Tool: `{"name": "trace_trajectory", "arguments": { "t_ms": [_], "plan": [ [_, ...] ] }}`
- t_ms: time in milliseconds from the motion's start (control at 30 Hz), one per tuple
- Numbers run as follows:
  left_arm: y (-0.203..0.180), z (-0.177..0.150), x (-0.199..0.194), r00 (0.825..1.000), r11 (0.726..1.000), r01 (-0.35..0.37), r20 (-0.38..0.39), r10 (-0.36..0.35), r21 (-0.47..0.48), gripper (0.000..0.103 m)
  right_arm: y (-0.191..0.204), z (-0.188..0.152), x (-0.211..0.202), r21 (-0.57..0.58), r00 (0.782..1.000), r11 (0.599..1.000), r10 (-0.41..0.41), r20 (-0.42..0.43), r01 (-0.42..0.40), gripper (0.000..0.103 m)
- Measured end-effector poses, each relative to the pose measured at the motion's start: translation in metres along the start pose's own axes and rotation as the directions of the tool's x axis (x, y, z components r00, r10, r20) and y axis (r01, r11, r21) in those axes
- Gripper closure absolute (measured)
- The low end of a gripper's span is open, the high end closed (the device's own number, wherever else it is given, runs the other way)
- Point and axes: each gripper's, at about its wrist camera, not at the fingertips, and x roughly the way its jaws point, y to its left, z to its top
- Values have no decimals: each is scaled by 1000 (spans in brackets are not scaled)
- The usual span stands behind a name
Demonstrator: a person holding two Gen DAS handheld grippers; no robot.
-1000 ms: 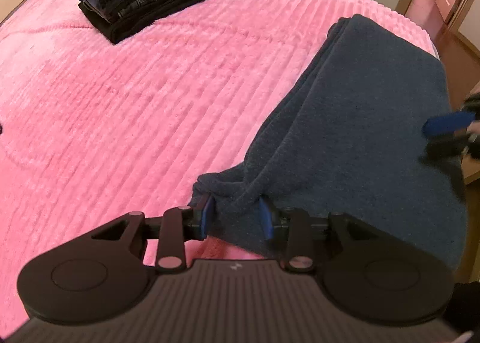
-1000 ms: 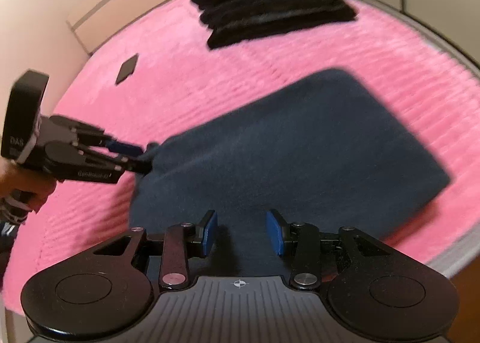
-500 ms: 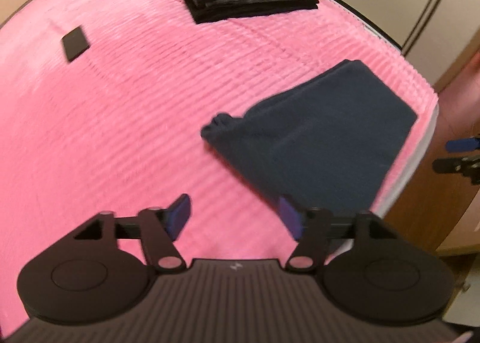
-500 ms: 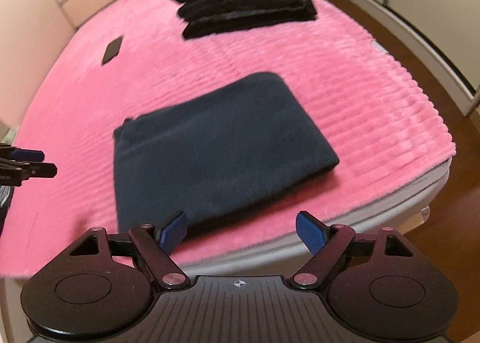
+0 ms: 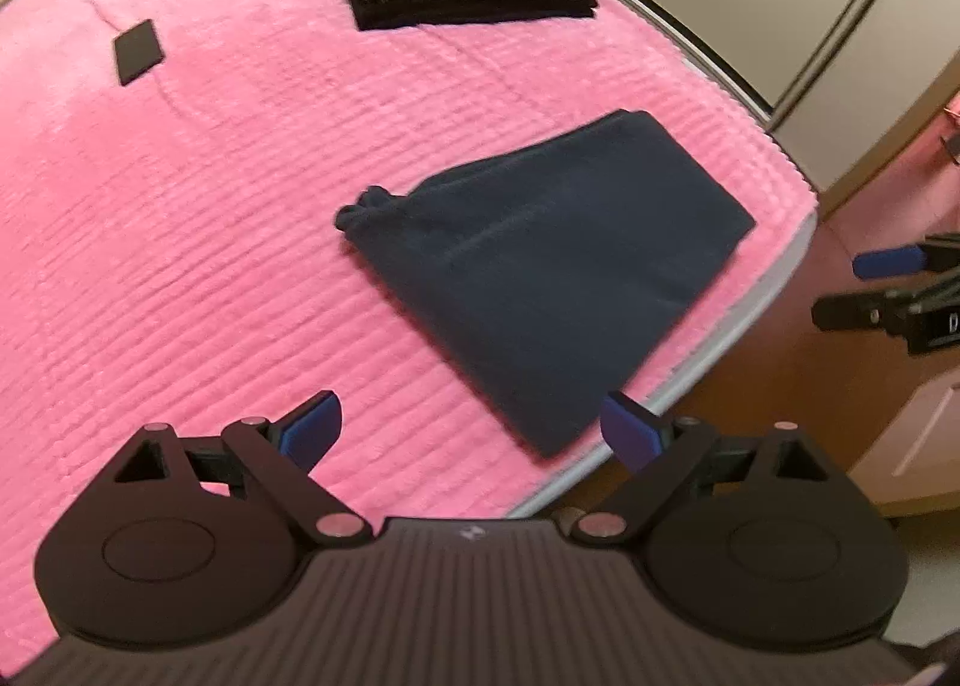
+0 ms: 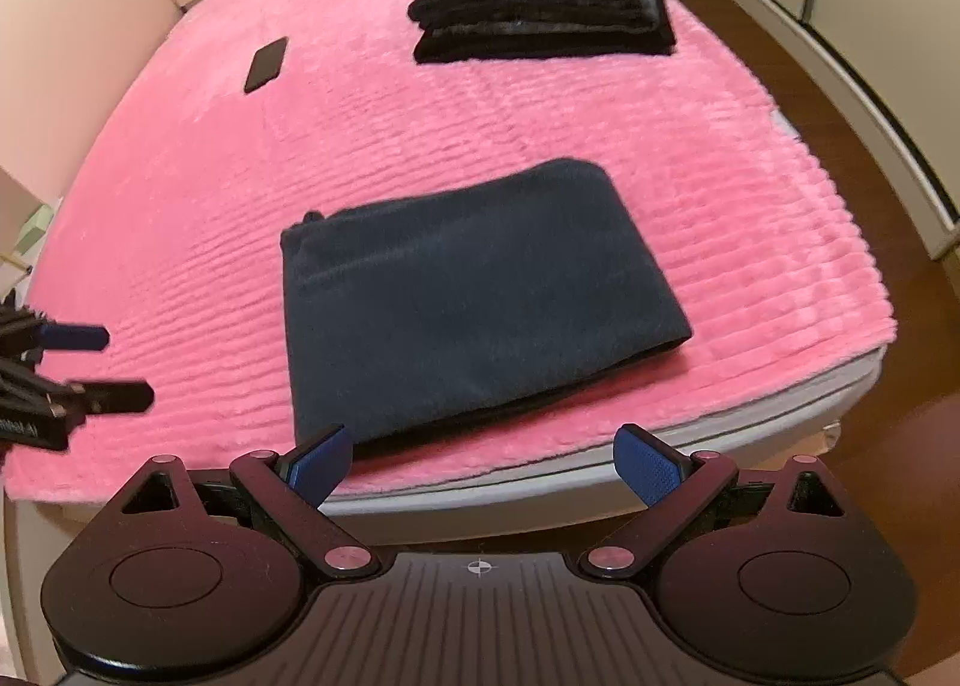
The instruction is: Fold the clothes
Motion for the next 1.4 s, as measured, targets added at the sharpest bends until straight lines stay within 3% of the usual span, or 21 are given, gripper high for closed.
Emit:
{"name": "trace_trajectory", "arguments": {
  "t_ms": [533, 967, 1200, 1400],
  "plan": [
    [41, 13, -6, 997, 998, 61, 49, -60, -22, 12, 21, 37, -6, 93, 999, 995, -47, -22, 49, 7],
    [62, 10, -2, 997, 998, 56, 49, -55, -13, 12, 42, 40, -2, 55, 997, 996, -72, -25, 73, 7],
    [62, 15, 14, 998, 996, 50, 26, -48, -72, 12, 1, 51, 2, 65, 996, 994, -81, -27, 83, 7],
    [64, 31, 47, 999, 968, 34, -5, -36, -248, 12, -58, 84, 35, 31, 998, 999, -19, -64, 21, 7]
  ]
}}
